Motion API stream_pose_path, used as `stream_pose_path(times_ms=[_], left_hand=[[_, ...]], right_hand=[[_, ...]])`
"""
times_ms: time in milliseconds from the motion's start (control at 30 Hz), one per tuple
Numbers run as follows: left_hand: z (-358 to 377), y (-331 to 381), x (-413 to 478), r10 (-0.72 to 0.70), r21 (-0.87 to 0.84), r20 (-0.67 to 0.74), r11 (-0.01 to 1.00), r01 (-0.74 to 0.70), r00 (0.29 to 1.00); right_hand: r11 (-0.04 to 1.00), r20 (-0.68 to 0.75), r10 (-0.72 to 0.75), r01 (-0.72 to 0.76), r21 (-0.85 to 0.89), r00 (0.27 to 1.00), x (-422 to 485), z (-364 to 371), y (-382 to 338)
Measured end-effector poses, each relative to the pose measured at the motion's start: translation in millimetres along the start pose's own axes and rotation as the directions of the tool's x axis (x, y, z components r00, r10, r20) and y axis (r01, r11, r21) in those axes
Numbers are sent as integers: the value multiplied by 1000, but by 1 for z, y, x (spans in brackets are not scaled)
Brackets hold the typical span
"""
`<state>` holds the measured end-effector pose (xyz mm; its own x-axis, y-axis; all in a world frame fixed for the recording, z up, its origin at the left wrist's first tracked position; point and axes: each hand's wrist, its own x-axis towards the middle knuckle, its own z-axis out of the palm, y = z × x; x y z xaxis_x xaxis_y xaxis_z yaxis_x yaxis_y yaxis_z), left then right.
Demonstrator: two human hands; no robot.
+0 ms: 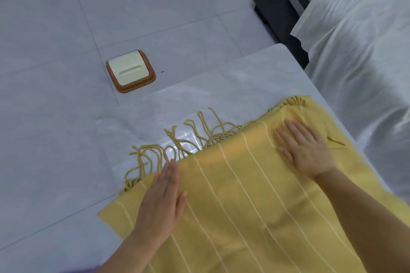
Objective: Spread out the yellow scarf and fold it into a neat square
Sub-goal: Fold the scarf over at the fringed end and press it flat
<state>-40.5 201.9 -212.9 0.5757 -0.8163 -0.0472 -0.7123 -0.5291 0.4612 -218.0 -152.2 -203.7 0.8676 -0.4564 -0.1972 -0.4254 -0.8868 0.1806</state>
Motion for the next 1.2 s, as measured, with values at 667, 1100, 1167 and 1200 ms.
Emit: stream_pose_path(times_ms=[667, 1100, 1167, 1200], left_hand=[[74, 42, 81, 197, 315, 315, 901, -298, 928], [77, 43, 86, 168, 372, 307, 885, -280, 937], [77, 46, 85, 134, 387, 296, 888, -247, 946], [77, 48, 80, 102, 390, 284, 896, -211, 954]], right_hand=[[869, 204, 436, -469, 159, 876, 29, 40, 51], [845, 252, 368, -435, 310, 895, 37, 29, 26], [907, 258, 254, -323, 272, 932, 9, 26, 22], [939, 269, 179, -246, 239, 946, -10, 27, 22]])
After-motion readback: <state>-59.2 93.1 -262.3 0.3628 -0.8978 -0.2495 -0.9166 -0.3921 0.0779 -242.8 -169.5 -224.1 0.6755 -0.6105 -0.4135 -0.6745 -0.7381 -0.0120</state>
